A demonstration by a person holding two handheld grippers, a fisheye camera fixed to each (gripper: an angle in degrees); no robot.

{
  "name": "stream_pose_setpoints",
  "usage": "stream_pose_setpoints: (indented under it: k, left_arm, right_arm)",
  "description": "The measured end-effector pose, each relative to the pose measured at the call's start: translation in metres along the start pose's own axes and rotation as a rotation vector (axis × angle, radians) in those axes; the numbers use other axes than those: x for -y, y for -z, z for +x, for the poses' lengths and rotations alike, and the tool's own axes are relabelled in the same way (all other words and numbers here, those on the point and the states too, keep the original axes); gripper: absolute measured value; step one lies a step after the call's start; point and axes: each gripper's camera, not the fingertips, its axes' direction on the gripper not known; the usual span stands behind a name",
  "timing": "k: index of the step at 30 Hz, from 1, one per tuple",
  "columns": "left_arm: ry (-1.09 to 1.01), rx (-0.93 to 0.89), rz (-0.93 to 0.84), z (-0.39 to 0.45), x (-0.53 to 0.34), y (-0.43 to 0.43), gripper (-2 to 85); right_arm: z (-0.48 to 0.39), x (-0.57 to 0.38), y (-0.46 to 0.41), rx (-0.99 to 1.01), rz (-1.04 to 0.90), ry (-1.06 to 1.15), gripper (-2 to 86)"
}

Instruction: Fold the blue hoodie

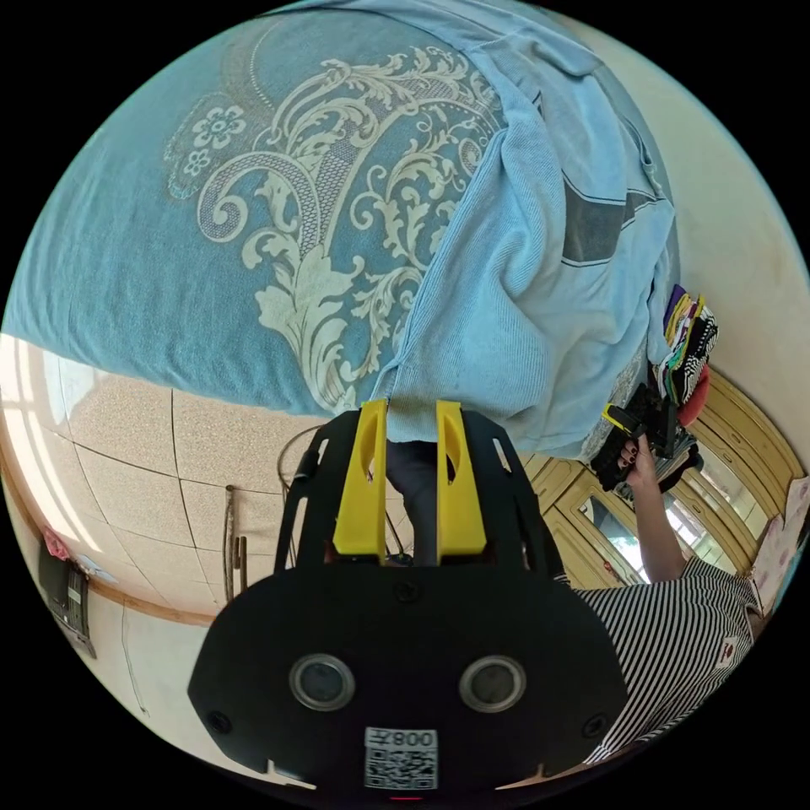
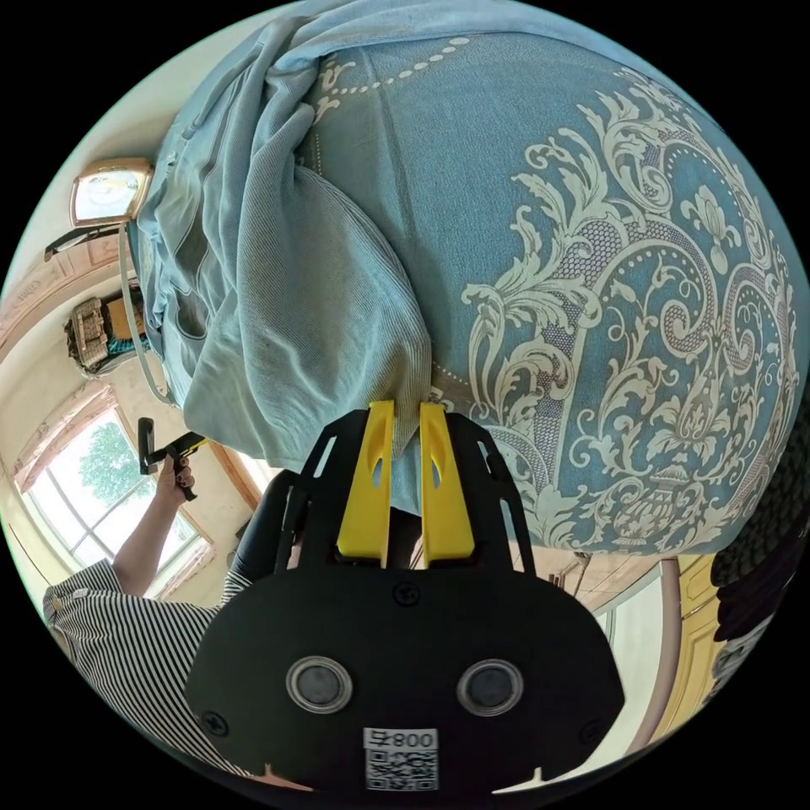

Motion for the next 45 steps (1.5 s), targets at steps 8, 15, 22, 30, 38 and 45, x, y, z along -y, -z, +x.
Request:
stream_pose_setpoints:
  k: [8, 15, 22, 30, 38, 45]
  left_arm:
    - [-0.046, -0.013, 0.044, -0.029, 0.004, -0.009, 8.3]
    - [-0.096, 0.001, 0.014, -0.047, 0.008, -0.015, 6.9]
    - [-0.223, -0.018, 0.010, -0.064, 0.005, -0.020, 7.5]
    - [-0.293, -0.089, 0.119, -0.100, -0.014, -0.027, 5.9]
    - [-0.316, -0.183, 0.181, -0.111, -0.027, -0.043, 4.8]
    - [-0.312, -0.203, 0.205, -0.124, -0.038, -0.047, 6.6]
  right_arm:
    - [-0.008, -0.036, -0.013, -0.024, 0.087, 0.056, 7.0]
    - [-0.023, -0.070, -0.028, -0.057, 0.178, 0.078, 8.1]
    - [-0.044, -0.101, -0.047, -0.134, 0.274, 0.108, 8.2]
    - [-0.072, -0.142, -0.077, -0.244, 0.440, 0.124, 7.5]
    - [-0.088, -0.148, -0.087, -0.291, 0.440, 0.056, 6.8]
    - [-0.087, -0.155, -0.088, -0.254, 0.446, 0.028, 6.8]
